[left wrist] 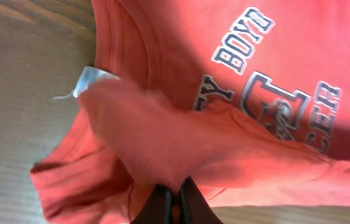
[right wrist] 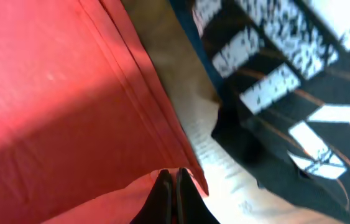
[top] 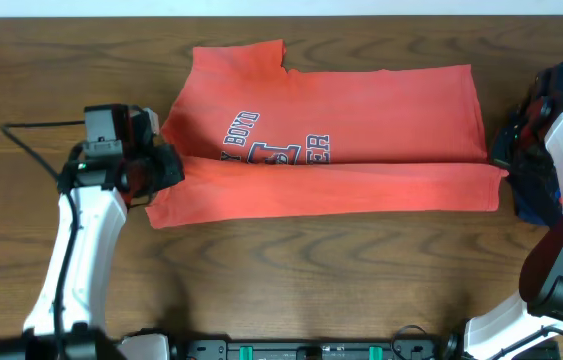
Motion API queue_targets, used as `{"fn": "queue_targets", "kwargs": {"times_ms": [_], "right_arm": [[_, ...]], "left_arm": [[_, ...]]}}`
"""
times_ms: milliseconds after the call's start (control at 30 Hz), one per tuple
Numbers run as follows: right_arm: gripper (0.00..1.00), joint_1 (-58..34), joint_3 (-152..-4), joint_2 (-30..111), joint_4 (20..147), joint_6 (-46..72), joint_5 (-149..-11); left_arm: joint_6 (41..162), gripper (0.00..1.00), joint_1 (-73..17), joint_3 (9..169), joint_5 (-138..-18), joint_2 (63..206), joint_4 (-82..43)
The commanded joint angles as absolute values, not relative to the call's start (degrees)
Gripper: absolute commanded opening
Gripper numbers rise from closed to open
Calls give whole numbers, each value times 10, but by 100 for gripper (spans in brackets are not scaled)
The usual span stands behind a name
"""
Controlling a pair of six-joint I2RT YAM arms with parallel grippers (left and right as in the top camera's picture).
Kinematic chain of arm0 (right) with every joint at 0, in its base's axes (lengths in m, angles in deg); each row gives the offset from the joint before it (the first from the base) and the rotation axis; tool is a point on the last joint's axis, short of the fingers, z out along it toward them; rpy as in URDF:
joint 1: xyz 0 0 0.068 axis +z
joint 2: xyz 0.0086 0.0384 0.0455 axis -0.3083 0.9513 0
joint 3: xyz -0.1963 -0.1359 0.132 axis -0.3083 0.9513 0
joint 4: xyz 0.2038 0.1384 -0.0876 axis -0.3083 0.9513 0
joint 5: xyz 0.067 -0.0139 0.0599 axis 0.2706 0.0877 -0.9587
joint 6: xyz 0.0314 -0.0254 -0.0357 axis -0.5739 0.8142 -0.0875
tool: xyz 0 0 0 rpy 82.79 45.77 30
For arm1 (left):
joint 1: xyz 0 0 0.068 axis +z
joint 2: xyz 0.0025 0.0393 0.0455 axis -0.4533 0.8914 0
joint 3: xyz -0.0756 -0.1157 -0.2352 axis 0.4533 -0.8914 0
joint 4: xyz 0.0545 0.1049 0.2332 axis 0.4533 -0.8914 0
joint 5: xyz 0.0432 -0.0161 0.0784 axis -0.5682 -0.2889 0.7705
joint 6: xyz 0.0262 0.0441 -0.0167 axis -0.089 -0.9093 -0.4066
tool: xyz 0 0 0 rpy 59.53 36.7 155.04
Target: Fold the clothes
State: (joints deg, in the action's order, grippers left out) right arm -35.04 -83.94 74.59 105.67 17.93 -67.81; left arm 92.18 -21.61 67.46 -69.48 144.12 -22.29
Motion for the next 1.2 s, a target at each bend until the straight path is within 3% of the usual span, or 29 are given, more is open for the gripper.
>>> {"fn": "queue_targets", "kwargs": {"times_ms": [0, 600, 633, 667, 700, 733, 833, 1167], "right_arm": [[1, -351, -839, 748, 1041, 169, -688], [2, -348, -837, 751, 991, 169, -696], [8, -348, -837, 751, 990, 169, -696], [17, -348, -837, 751, 990, 169, -696], [23, -348, -837, 751, 990, 169, -696], [26, -348, -837, 751, 990, 169, -696], [30, -348, -837, 751, 991, 169, -696], [29, -348, -820, 751, 1034, 169, -695]], "left_arm": [[925, 6, -216, 677, -688, 1472, -210], [925, 6, -217, 677, -688, 1517, -134], [925, 11, -217, 677, -688, 1517, -133], [925, 27, -217, 677, -688, 1517, -133], [925, 36, -217, 677, -688, 1517, -133], [925, 40, -217, 677, -688, 1517, -134], [925, 40, -217, 677, -688, 1517, -138], [925, 41, -217, 677, -688, 1517, -149]]}}
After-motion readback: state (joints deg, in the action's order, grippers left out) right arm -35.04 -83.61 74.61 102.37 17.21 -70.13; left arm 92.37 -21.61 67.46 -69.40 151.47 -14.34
